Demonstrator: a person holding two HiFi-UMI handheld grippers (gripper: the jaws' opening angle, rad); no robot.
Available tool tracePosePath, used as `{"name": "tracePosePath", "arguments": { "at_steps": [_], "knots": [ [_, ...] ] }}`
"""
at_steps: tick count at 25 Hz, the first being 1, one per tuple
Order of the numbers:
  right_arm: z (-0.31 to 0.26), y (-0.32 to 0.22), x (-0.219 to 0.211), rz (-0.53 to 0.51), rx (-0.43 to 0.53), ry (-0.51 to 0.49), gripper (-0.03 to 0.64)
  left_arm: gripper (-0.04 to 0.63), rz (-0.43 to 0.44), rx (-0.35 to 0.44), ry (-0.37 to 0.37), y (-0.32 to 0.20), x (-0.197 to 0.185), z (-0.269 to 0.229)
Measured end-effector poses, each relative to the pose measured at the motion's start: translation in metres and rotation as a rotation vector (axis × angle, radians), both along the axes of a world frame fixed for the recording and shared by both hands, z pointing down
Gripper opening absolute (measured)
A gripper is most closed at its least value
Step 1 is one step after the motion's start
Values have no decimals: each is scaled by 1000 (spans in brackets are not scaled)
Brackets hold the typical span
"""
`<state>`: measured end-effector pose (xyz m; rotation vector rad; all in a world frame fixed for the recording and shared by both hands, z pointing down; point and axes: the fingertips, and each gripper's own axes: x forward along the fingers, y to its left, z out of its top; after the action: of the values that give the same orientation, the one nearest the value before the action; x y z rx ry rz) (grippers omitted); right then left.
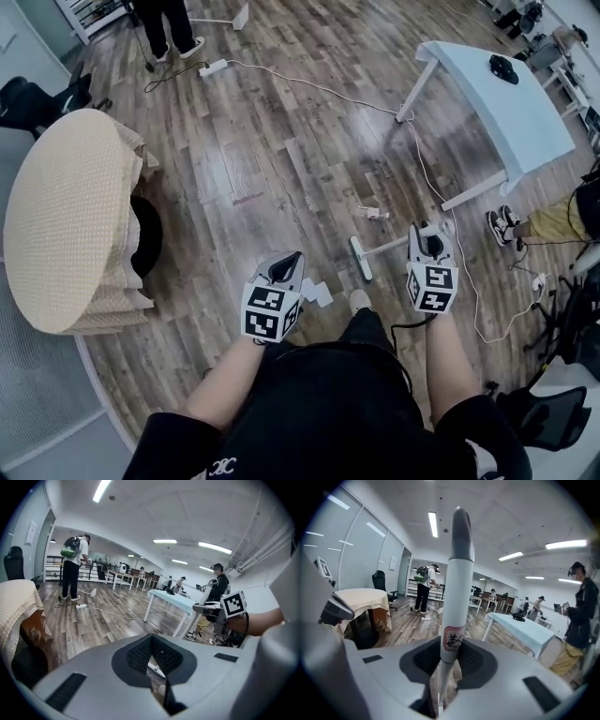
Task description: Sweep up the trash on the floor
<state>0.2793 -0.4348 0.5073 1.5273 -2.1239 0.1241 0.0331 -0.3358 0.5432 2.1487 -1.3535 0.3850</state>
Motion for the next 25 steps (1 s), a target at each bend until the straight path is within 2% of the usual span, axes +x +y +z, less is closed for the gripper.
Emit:
{"name": "tracePosePath", "arguments": {
  "at_steps": [4, 7, 9, 12, 18, 25],
  "knots": [
    [4, -50, 55, -118, -3, -33, 97, -5, -129, 20, -3, -35, 64, 3],
    [3, -77, 88, -223, -1, -49, 95, -5, -245, 14, 40, -52, 114, 3],
    [2, -102, 108, -286, 14, -49, 95, -5, -269, 2, 51, -60, 148, 1],
    [5, -139, 135, -349, 19, -37, 95, -5, -275, -8, 7, -58, 184, -6],
    [5, -214, 149, -401, 37, -26, 97, -5, -427, -36, -50, -45, 176, -17],
    [79, -228, 162, -415, 27, 73, 97, -5, -587, -87, -105, 3, 165, -10]
  ]
}}
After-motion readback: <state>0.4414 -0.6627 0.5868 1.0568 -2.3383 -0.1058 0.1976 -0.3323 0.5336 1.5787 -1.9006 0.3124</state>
